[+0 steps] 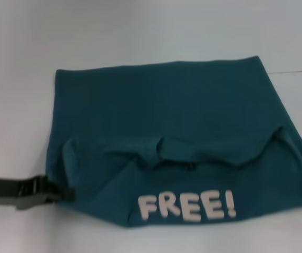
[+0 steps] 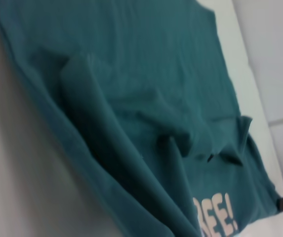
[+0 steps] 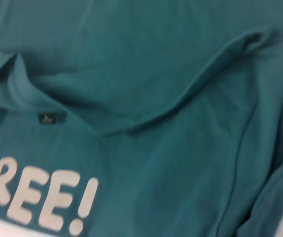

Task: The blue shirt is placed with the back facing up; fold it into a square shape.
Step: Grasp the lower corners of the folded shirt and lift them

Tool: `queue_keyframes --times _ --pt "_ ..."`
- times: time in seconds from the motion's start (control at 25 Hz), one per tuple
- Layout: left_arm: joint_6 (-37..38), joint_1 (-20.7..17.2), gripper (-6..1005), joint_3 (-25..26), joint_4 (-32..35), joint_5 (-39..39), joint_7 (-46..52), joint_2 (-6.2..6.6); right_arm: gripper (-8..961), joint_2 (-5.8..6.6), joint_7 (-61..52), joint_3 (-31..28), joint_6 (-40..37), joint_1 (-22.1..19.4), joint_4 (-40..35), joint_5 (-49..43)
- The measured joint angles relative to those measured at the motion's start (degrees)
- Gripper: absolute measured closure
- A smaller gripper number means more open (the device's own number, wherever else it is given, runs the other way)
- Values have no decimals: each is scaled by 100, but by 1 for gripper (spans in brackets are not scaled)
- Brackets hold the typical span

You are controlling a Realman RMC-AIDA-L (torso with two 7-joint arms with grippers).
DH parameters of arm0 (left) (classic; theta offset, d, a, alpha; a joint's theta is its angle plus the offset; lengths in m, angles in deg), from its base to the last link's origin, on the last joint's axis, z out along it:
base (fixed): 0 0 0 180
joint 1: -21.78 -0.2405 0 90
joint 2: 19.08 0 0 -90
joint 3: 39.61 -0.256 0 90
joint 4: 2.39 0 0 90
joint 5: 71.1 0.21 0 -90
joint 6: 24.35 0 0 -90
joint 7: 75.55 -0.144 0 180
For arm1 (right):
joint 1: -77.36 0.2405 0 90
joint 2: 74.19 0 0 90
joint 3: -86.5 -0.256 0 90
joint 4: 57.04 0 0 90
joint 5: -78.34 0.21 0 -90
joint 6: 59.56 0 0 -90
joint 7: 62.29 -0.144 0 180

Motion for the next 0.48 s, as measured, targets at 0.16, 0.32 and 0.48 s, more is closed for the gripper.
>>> queue_keyframes --times 0.16,0.32,0.48 --pt "629 -255 987 13 388 340 86 -53 910 -1 103 39 -567 -7 19 -152" --pt "1045 -467 987 19 599 591 98 -115 910 -15 215 20 -941 -35 34 -294" --pt "1242 -576 987 12 684 864 103 -164 911 -32 337 5 -1235 -108 43 -302"
